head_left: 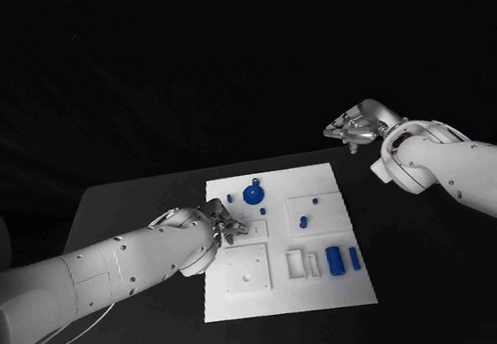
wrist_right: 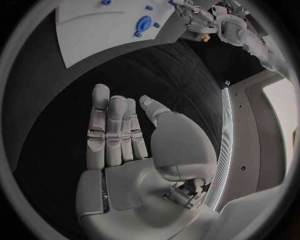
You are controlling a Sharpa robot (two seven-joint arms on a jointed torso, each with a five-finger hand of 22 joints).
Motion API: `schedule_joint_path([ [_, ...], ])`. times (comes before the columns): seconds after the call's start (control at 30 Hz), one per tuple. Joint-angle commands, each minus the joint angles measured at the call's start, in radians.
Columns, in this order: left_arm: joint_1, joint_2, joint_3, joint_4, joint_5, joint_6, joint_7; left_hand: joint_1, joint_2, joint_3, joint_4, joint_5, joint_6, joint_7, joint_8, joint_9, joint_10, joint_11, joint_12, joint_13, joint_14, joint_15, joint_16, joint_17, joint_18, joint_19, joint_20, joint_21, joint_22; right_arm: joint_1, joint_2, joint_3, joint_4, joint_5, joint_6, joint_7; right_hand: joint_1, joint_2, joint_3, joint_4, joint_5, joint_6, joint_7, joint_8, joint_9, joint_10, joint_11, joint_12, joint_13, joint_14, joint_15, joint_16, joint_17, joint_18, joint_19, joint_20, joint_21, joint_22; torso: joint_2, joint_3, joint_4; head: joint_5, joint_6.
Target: Assemble the parts on the task board
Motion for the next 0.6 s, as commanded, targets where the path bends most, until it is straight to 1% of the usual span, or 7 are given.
schedule_joint_path([
  [0.03, -0.003, 0.006, 0.001, -0.005, -0.003, 0.025, -0.005, 0.013, 0.015, 0.036, -0.039, 0.0, 0.118, -0.075, 0.004, 0.01, 0.043, -0.012, 0.003, 0.0, 0.002, -0.011, 0.001, -0.001, -0.006, 0.009, 0.001, -0.003, 0.001, 0.001, 0.002, 0.001, -0.001, 0.005, 0.012, 0.009, -0.005, -0.002, -0.001, -0.008, 0.006, -0.008, 0.001, -0.003, -0.001, -0.009, 0.001, 0.005, -0.002, -0.009, -0.001, 0.005, -0.002, 0.012, 0.009, -0.001, -0.006, 0.002, 0.0, 0.0004, -0.0006, -0.001, 0.001],
  [0.37, -0.004, 0.011, 0.001, -0.012, -0.005, 0.022, -0.007, 0.015, 0.014, 0.035, -0.038, -0.001, 0.116, -0.075, 0.003, 0.011, 0.043, -0.012, 0.002, 0.0, 0.003, -0.011, 0.0, -0.003, -0.008, 0.014, 0.0, -0.017, 0.013, 0.001, 0.005, 0.001, -0.004, 0.009, 0.015, 0.012, -0.006, -0.002, -0.01, -0.011, 0.01, -0.008, 0.001, -0.003, -0.002, -0.01, 0.001, 0.005, -0.003, -0.01, 0.0, 0.006, -0.003, 0.012, 0.01, -0.001, -0.011, 0.005, 0.0, 0.0014, -0.0002, -0.002, 0.001],
  [0.47, -0.004, 0.012, 0.001, -0.013, -0.008, 0.016, -0.008, 0.016, 0.015, 0.035, -0.036, -0.002, 0.116, -0.075, 0.003, 0.012, 0.042, -0.012, 0.002, 0.0, 0.003, -0.011, 0.0, -0.004, -0.008, 0.016, 0.0, -0.023, 0.019, 0.001, 0.006, 0.001, -0.005, 0.01, 0.015, 0.012, -0.007, -0.001, -0.013, -0.01, 0.011, -0.009, 0.001, -0.003, -0.002, -0.01, 0.001, 0.005, -0.004, -0.01, 0.0, 0.006, -0.003, 0.012, 0.011, -0.001, -0.012, 0.007, 0.0, 0.0009, 0.0, -0.011, 0.003],
  [0.53, -0.004, 0.013, 0.001, -0.014, -0.01, 0.011, -0.008, 0.016, 0.015, 0.035, -0.035, -0.003, 0.115, -0.075, 0.003, 0.012, 0.042, -0.011, 0.001, 0.0, 0.003, -0.012, 0.001, -0.004, -0.009, 0.019, 0.0, -0.03, 0.025, 0.001, 0.006, 0.001, -0.005, 0.011, 0.015, 0.012, -0.007, -0.001, -0.013, -0.01, 0.011, -0.009, 0.001, -0.003, -0.002, -0.01, 0.001, 0.005, -0.004, -0.01, 0.0, 0.006, -0.003, 0.012, 0.011, -0.001, -0.012, 0.007, 0.0, 0.0004, 0.0001, -0.01, 0.004],
  [0.6, -0.004, 0.013, 0.001, -0.014, -0.011, 0.007, -0.008, 0.016, 0.015, 0.035, -0.035, -0.003, 0.115, -0.075, 0.003, 0.012, 0.042, -0.011, 0.001, 0.0, 0.003, -0.012, 0.001, -0.004, -0.009, 0.019, 0.0, -0.03, 0.025, 0.001, 0.007, 0.001, -0.006, 0.011, 0.016, 0.012, -0.007, -0.001, -0.013, -0.01, 0.011, -0.009, 0.001, -0.003, -0.002, -0.01, 0.001, 0.005, -0.004, -0.01, 0.0, 0.006, -0.003, 0.012, 0.011, -0.001, -0.012, 0.007, 0.0, 0.0007, 0.0004, -0.008, 0.004],
])
